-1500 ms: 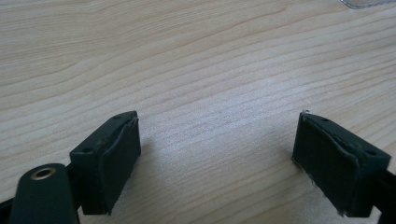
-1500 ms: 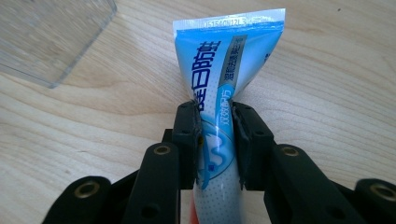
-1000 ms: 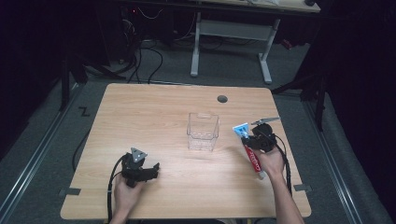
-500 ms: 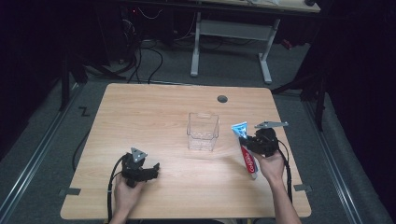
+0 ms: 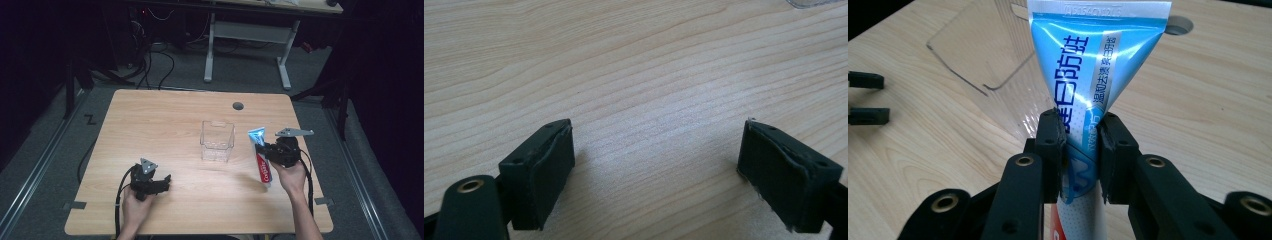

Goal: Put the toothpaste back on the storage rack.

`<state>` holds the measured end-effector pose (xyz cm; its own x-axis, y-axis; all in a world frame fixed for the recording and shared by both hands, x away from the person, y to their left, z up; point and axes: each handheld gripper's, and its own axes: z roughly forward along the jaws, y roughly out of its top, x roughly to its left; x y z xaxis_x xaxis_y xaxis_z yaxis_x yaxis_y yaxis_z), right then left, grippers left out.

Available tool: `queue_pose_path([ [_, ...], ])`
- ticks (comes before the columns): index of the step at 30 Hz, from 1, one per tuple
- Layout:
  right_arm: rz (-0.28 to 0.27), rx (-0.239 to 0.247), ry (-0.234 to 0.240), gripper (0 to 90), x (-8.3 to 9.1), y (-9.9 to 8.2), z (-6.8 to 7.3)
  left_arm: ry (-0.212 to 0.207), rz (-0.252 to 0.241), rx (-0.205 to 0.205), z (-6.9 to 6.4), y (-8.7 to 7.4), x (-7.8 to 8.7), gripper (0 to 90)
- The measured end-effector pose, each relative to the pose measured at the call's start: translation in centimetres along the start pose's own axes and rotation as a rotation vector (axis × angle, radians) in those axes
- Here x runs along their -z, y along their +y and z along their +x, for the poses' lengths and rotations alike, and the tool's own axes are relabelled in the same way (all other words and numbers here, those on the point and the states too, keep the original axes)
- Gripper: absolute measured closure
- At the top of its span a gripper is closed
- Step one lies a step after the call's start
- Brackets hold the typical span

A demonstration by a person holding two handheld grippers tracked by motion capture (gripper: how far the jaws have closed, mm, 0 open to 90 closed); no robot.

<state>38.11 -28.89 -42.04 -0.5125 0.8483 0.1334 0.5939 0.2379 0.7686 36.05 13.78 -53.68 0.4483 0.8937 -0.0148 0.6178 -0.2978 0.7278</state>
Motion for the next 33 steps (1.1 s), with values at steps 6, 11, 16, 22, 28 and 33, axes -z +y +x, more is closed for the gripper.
queue_pose_path([
  [6, -0.036, 0.021, 0.027, 74.0, 0.4, 0.5, 0.7, 0.0, 0.0, -0.002, 0.0, 0.0, 0.0, 15.3],
  [11, -0.017, 0.055, 0.049, 73.7, 0.5, 1.0, 2.0, -0.002, -0.001, -0.004, 0.0, 0.0, 0.0, 15.4],
  [16, -0.04, 0.081, 0.063, 73.7, 0.9, 1.8, 2.8, -0.007, 0.0, -0.007, -0.1, 0.0, 0.0, 15.4],
  [22, -0.068, 0.1, 0.084, 74.3, 0.7, 2.6, 3.8, -0.007, 0.001, -0.007, -0.1, 0.0, 0.0, 15.5],
  [28, -0.091, 0.122, 0.109, 74.8, 0.5, 3.6, 4.7, -0.007, 0.001, -0.007, -0.1, 0.0, 0.0, 15.5],
  [33, -0.087, 0.13, 0.118, 74.8, 0.2, 4.3, 5.1, -0.007, 0.001, -0.007, -0.1, 0.0, 0.0, 15.5],
])
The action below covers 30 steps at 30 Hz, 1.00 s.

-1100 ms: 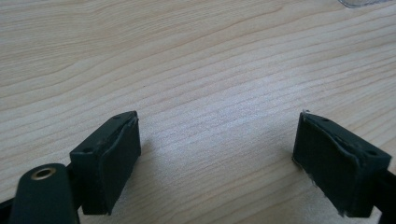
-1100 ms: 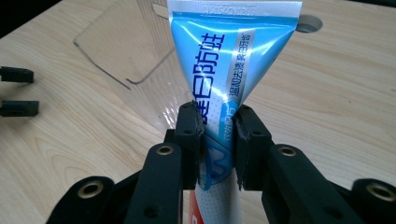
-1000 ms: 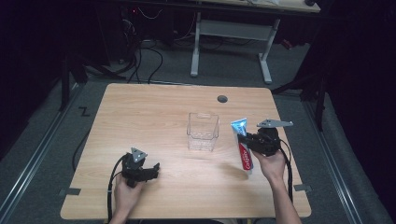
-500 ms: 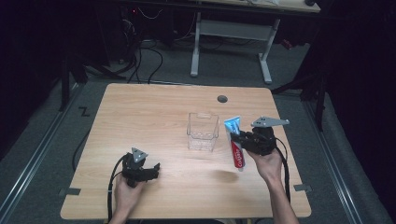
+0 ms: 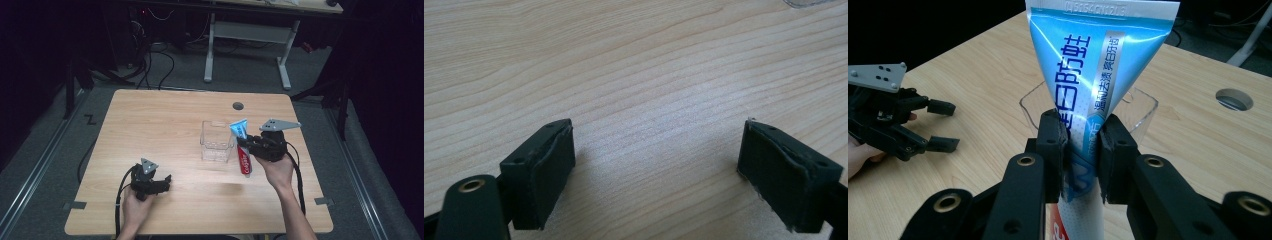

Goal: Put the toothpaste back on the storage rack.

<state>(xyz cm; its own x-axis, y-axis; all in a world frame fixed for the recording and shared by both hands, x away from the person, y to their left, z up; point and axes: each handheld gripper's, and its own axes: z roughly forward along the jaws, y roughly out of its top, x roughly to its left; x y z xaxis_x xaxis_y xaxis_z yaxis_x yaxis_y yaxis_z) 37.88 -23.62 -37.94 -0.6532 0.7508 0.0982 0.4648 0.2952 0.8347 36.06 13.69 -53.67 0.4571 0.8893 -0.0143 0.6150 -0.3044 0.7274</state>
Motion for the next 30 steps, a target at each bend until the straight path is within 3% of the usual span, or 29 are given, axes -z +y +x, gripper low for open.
queue_pose_path([
  [22, -0.074, -0.015, 0.076, 74.8, -1.2, 3.8, 0.7, 0.001, -0.001, 0.001, 0.0, 0.0, 0.0, 15.5],
  [30, -0.078, 0.005, 0.071, 74.7, -1.9, 5.2, 1.3, -0.001, 0.001, 0.0, 0.0, 0.0, 0.0, 15.5],
])
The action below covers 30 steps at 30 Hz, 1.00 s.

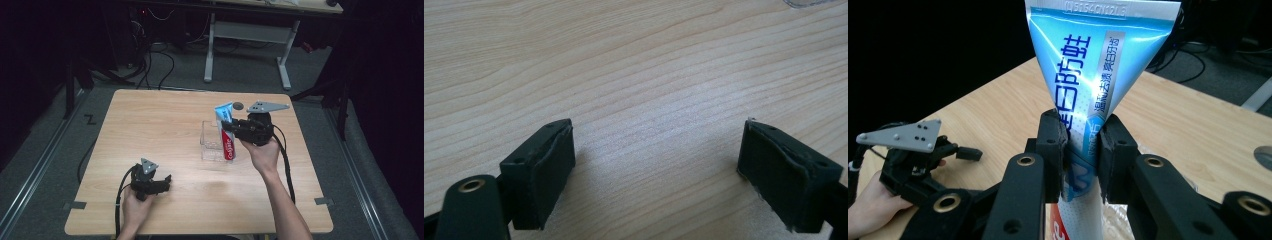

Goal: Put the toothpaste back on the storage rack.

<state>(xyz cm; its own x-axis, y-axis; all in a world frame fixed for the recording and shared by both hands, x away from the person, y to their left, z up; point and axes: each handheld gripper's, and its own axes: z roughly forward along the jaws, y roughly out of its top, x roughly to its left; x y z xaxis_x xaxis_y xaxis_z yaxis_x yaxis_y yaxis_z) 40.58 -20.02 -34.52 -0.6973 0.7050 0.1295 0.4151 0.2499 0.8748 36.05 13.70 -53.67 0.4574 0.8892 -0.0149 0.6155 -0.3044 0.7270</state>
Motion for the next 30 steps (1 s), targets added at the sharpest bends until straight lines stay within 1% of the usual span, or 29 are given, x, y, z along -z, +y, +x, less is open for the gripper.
queue_pose_path([
  [8, -0.014, -0.004, -0.006, 74.6, -0.2, 1.4, 0.0, -0.001, 0.001, -0.001, 0.0, 0.0, 0.0, 15.5],
  [12, -0.03, -0.019, 0.001, 74.6, -0.4, 1.9, -0.1, -0.002, 0.001, -0.002, 0.0, 0.0, 0.0, 15.4],
  [15, -0.035, -0.017, 0.003, 74.6, -0.6, 2.0, -0.1, -0.002, 0.001, -0.002, 0.0, 0.0, 0.0, 15.5],
  [19, -0.03, -0.009, -0.01, 74.6, -1.2, 2.3, -0.1, -0.002, 0.001, -0.002, 0.0, 0.0, 0.0, 15.5],
  [20, -0.028, -0.021, -0.013, 74.6, -1.4, 2.3, -0.3, -0.002, 0.001, -0.002, 0.0, 0.0, 0.0, 15.5],
  [23, -0.032, -0.025, -0.023, 74.6, -1.6, 2.3, -0.5, -0.001, -0.002, -0.003, 0.0, 0.0, 0.0, 15.4],
  [24, -0.029, -0.024, -0.036, 74.5, -1.7, 2.3, -0.7, -0.001, -0.002, -0.003, 0.0, 0.0, 0.0, 15.4],
  [25, -0.029, -0.024, -0.036, 74.5, -1.7, 2.3, -0.7, 0.0, -0.002, -0.003, 0.0, 0.0, 0.0, 15.4],
  [27, -0.024, -0.024, -0.052, 74.5, -2.0, 2.2, -0.9, 0.0, -0.002, -0.003, 0.0, 0.0, 0.0, 15.5],
  [28, -0.029, -0.034, -0.063, 74.4, -2.1, 2.2, -1.2, 0.0, 0.0, -0.004, 0.0, 0.0, 0.0, 15.5],
  [30, -0.031, -0.039, -0.068, 74.4, -2.3, 2.1, -1.3, 0.0, 0.0, -0.004, 0.0, 0.0, 0.0, 15.4],
])
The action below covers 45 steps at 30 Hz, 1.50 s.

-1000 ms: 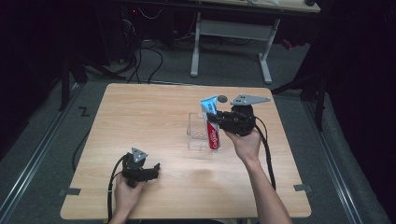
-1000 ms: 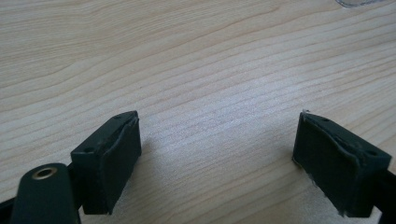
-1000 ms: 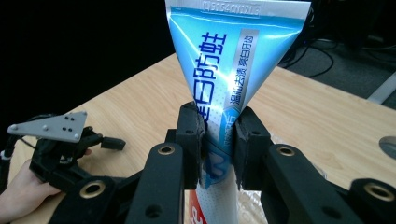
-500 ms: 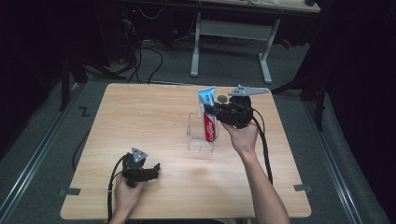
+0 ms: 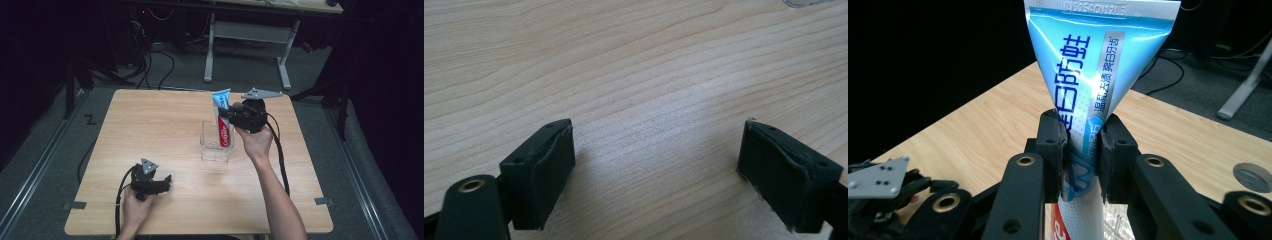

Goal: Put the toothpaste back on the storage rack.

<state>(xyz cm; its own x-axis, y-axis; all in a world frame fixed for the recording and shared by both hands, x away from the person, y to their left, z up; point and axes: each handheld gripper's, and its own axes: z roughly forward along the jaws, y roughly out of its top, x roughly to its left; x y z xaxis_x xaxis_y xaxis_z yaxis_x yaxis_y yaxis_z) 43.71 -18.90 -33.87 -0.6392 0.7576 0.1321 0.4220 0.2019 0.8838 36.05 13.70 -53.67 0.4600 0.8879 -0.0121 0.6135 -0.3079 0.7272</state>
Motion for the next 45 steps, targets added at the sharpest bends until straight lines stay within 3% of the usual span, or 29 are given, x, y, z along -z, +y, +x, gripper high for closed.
queue_pose_path([
  [9, 0.003, -0.029, -0.05, 74.1, -1.5, -0.4, -0.7, -0.003, 0.0, -0.003, 0.0, 0.0, 0.0, 15.5],
  [18, 0.01, -0.062, -0.093, 73.8, -1.9, -1.5, -1.9, -0.004, -0.002, -0.003, 0.0, 0.0, 0.0, 15.5],
  [27, 0.019, -0.101, -0.1, 73.8, -2.1, -2.7, -2.9, -0.004, -0.002, -0.003, 0.0, 0.0, 0.0, 15.5],
  [45, 0.071, -0.083, -0.112, 73.4, -3.1, -3.6, -2.8, -0.004, -0.002, -0.004, 0.0, 0.0, 0.0, 15.5],
])
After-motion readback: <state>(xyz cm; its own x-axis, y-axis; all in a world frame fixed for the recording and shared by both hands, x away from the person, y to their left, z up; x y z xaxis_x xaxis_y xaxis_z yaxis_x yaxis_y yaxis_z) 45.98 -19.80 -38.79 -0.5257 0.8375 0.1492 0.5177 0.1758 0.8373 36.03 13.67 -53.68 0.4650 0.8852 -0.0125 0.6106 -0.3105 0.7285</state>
